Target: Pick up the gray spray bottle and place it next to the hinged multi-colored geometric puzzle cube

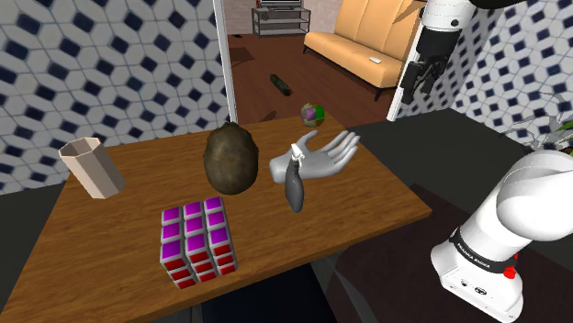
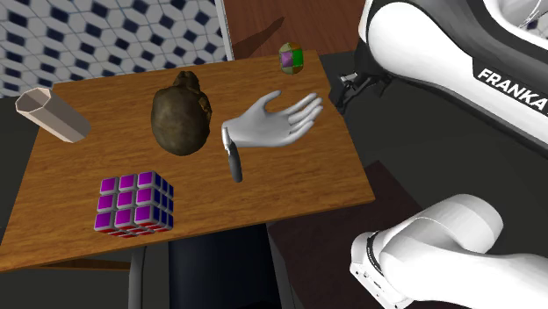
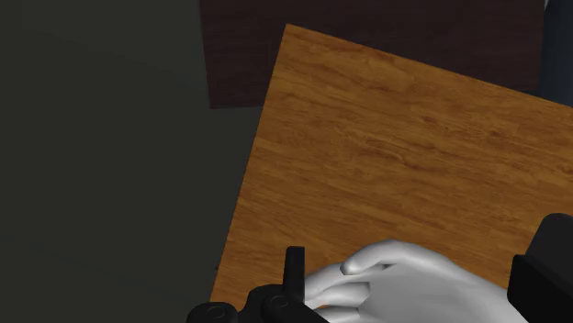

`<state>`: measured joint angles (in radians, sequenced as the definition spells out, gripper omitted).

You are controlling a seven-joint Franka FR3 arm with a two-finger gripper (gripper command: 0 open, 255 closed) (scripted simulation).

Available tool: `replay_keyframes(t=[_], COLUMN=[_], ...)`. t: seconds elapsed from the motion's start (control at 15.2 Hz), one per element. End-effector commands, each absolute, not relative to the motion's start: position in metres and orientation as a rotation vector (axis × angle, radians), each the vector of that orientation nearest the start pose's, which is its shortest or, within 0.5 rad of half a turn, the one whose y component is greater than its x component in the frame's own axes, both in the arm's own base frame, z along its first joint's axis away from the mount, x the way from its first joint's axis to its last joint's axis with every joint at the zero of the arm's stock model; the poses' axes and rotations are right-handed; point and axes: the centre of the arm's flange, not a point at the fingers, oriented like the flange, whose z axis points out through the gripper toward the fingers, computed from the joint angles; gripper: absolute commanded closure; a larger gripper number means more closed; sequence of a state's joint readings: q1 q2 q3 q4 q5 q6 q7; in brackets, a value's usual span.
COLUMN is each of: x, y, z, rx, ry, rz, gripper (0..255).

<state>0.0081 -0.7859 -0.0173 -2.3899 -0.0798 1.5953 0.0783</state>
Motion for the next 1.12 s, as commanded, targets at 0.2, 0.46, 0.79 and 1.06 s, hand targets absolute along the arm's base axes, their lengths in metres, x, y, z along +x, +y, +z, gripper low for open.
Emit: replay_keyframes(t=[0.2,0.46,0.79,1.06], x=[0.304,0.302,0.304,0.311], y=[0.019,0.060,0.112,0.153], z=[0.552,0.517,0.474,0.440], rx=[-3.207,-3.201,-3.187,-3.169], ry=[0.171,0.228,0.298,0.354], rz=[-0.079,-0.199,-0.348,-0.466], gripper=[0,0,0,0])
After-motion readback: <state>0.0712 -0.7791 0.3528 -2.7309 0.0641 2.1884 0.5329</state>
